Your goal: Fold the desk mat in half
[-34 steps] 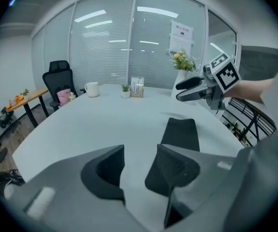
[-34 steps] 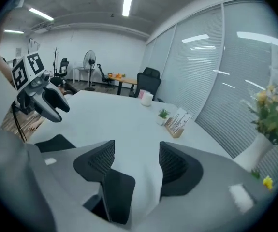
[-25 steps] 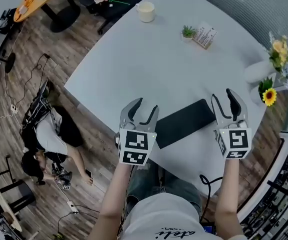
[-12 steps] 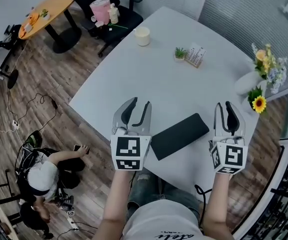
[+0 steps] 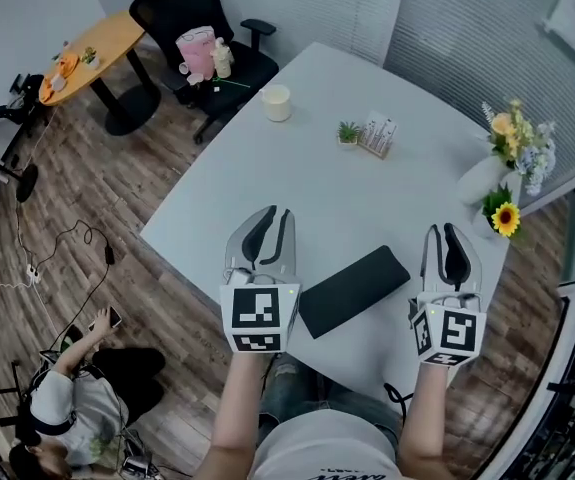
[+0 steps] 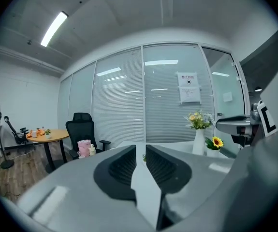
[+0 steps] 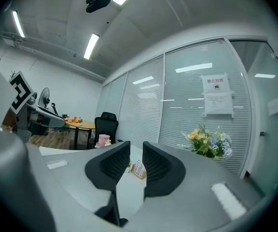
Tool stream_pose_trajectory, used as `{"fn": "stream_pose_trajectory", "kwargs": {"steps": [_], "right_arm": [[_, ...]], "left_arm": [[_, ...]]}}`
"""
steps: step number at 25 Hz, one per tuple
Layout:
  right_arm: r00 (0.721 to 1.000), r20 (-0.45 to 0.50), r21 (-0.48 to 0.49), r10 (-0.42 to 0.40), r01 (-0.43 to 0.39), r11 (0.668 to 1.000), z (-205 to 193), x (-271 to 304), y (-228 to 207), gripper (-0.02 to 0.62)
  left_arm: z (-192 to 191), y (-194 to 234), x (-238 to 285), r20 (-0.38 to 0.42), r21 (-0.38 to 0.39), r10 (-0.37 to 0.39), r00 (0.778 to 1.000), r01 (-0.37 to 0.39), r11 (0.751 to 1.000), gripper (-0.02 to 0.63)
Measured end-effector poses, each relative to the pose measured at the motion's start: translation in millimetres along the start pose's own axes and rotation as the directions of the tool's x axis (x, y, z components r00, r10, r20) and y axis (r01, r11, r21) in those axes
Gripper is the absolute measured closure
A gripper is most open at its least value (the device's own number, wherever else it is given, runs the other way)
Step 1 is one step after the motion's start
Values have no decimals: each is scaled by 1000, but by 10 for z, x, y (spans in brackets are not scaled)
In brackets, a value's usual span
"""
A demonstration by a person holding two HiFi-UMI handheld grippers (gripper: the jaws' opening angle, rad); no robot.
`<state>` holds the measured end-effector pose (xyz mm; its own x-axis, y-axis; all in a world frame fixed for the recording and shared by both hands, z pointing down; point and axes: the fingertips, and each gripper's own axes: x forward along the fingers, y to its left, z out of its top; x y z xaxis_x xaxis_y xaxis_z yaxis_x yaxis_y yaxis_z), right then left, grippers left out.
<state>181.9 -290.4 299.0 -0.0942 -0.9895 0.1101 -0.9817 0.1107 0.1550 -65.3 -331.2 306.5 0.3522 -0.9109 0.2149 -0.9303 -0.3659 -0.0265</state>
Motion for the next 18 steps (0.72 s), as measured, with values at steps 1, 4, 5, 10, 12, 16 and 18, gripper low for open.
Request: {"fn": "stream_pose_trajectory", "kwargs": {"steps": [1, 4, 5, 10, 12, 16, 18], "right_arm": [[1000, 3, 2, -3, 3, 1000, 5, -4, -5, 491], [1000, 9, 10, -15, 15, 1000, 14, -1, -41, 495], [1000, 10, 13, -17, 17, 1000, 16, -2, -54, 497], [999, 17, 22, -31, 31, 999, 46, -43, -85, 506], [999, 19, 23, -32, 32, 999, 49, -41, -90, 509], [999, 31, 34, -34, 33, 999, 59, -43, -101, 520], [999, 30, 39, -39, 37, 999, 62, -48, -110, 529]], "left_arm": [[22, -4, 3, 5, 1, -1, 1000, 1, 1000, 547], [85, -16, 27, 20, -1, -4, 1000, 4, 1000, 556], [105, -18, 33, 24, -2, -2, 1000, 2, 1000, 560], [162, -33, 22, 36, -2, 0, 999, 0, 1000, 588], [175, -35, 28, 43, -4, 2, 999, -2, 1000, 594], [183, -46, 41, 46, 2, -2, 999, 2, 1000, 606], [182, -49, 37, 44, 3, -4, 999, 3, 1000, 606]]}}
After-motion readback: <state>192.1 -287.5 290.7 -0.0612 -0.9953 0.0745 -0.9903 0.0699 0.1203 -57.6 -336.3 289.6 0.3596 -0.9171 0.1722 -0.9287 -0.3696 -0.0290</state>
